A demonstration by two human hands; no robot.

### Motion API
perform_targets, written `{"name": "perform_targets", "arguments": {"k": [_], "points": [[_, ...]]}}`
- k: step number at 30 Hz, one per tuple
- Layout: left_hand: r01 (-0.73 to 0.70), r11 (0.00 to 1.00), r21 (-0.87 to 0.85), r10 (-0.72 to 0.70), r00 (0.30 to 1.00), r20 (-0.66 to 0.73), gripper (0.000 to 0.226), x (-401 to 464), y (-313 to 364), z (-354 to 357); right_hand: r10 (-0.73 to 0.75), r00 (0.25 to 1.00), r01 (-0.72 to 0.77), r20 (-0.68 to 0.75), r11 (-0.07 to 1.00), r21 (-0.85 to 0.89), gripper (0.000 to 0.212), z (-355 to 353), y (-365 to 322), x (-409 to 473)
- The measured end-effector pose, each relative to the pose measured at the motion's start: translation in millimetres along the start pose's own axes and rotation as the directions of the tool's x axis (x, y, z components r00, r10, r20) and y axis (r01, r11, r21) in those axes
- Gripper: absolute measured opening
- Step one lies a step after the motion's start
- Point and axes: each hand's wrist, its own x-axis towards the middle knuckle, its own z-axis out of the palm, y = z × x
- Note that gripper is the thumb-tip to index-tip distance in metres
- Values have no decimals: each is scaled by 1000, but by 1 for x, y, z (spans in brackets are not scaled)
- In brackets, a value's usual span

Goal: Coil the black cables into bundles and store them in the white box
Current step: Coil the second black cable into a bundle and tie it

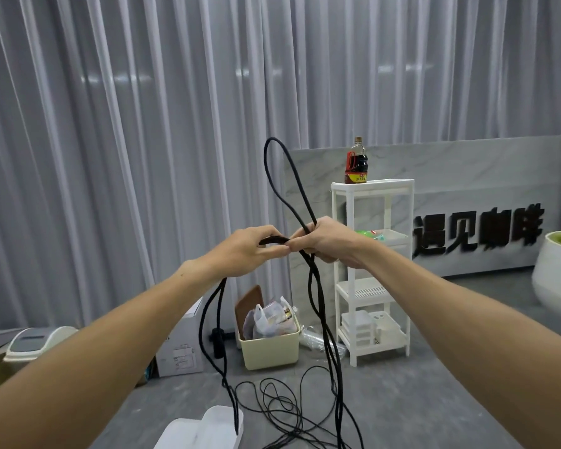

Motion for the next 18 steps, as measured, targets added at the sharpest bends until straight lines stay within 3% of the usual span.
{"name": "perform_targets", "arguments": {"k": [5,9,14,18], "points": [[179,948,-264,-225,962,-155,29,-3,-15,0,-4,997,-6,-74,990,-140,7,-2,9,-4],[301,894,-331,-367,917,-158,27,-5,-24,5,-5,989,2,-144,1000,-23,21,-4,10,-3],[425,878,-221,-458,879,-130,24,-8,-40,20,-3,959,50,-284,986,158,48,0,-5,0],[565,823,-60,-566,825,10,20,-22,-61,37,-35,944,136,-328,948,288,51,-5,-20,0]]}}
